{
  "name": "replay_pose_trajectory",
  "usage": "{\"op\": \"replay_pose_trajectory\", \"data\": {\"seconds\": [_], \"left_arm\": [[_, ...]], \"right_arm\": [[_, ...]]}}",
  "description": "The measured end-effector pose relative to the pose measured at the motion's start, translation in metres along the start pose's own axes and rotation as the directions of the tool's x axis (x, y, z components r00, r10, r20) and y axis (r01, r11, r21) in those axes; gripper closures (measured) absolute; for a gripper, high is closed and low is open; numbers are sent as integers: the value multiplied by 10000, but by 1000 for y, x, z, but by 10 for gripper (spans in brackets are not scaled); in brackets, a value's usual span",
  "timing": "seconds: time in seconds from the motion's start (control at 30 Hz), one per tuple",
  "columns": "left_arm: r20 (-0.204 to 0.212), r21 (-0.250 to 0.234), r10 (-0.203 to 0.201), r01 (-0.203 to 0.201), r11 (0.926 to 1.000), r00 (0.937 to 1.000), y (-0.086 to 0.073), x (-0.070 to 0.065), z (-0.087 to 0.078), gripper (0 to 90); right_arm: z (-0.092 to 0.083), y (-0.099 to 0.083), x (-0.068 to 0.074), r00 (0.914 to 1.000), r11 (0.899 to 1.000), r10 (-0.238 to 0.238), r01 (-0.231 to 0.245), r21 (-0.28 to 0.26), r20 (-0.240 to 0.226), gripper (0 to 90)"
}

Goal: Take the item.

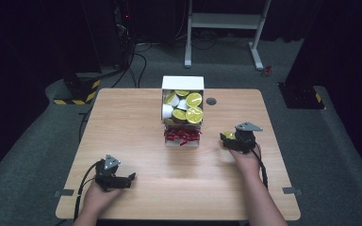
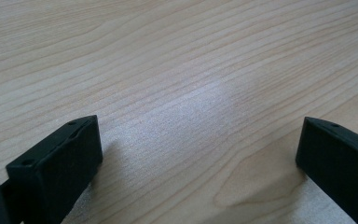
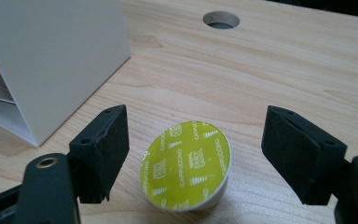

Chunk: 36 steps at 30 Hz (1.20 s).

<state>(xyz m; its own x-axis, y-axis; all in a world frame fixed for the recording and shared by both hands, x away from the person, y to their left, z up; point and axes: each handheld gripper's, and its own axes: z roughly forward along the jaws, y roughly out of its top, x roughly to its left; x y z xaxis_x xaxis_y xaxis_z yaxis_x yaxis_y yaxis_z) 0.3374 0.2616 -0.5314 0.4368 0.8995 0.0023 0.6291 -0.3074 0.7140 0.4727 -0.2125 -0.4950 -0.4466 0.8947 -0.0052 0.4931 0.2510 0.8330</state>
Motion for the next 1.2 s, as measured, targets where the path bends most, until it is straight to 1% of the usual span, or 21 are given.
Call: {"op": "replay_pose_trajectory", "data": {"seconds": [0.03,0.07,0.1,0.2,0.23,0.4,0.43,0.5,0.57,0.6,0.63,0.67,0.7,0.9,0.97,1.07,1.1,1.2], "left_arm": [[-1,0,0,0,10000,10000,0,0,0,7],[-1,0,0,0,10000,10000,0,0,0,7],[-1,-1,-2,2,10000,10000,0,0,0,7],[-7,3,2,-2,10000,10000,0,0,0,7],[-4,1,-2,2,10000,10000,0,0,0,7],[-5,-3,1,-1,10000,10000,0,0,0,7],[-3,1,-2,2,10000,10000,0,0,0,7],[-5,-2,0,0,10000,10000,0,0,0,7],[-31,4,-25,25,10000,10000,0,0,0,7],[-57,4,-37,37,10000,10000,0,-1,0,7],[-83,-1,-33,33,10000,10000,0,-1,0,9],[-83,-1,-33,33,10000,10000,0,-1,0,9],[-75,1,-39,39,10000,10000,0,-1,0,9],[-76,0,-37,37,10000,10000,0,-1,0,9],[-68,0,-43,43,10000,10000,0,-1,0,9],[-67,-1,-43,43,10000,10000,0,-1,0,9],[-71,-1,-41,41,10000,10000,0,-1,0,9],[-71,1,-39,39,10000,10000,0,-1,0,10]], "right_arm": [[-3,1,1,10000,9999,-33,33,-147,2,242],[-3,1,1,10000,9999,-33,33,-147,2,242],[-6,3,2,10000,9996,9,-9,-274,-26,249],[-11,5,3,9999,9990,72,-75,-431,-81,269],[-13,6,2,9999,9988,23,-28,-498,-105,273],[-19,8,4,9999,9982,14,-24,-596,-168,276],[-23,8,6,9998,9982,-9,-1,-604,-173,273],[-25,9,7,9998,9981,-28,15,-614,-200,272],[-31,10,10,9996,9975,-48,29,-705,-269,272],[-31,10,10,9996,9975,-48,29,-705,-269,272],[-36,9,11,9994,9970,38,-64,-768,-331,276],[-36,9,11,9994,9970,38,-64,-768,-331,276],[-41,8,13,9994,9965,9,-37,-832,-344,279],[-51,6,18,9991,9955,-79,39,-944,-419,279],[-57,4,22,9988,9952,-73,26,-975,-480,279],[-61,3,24,9987,9951,-32,-18,-986,-508,278],[-62,3,25,9985,9944,-86,29,-1055,-537,278],[-66,1,29,9976,9942,-78,3,-1078,-691,278]]}}
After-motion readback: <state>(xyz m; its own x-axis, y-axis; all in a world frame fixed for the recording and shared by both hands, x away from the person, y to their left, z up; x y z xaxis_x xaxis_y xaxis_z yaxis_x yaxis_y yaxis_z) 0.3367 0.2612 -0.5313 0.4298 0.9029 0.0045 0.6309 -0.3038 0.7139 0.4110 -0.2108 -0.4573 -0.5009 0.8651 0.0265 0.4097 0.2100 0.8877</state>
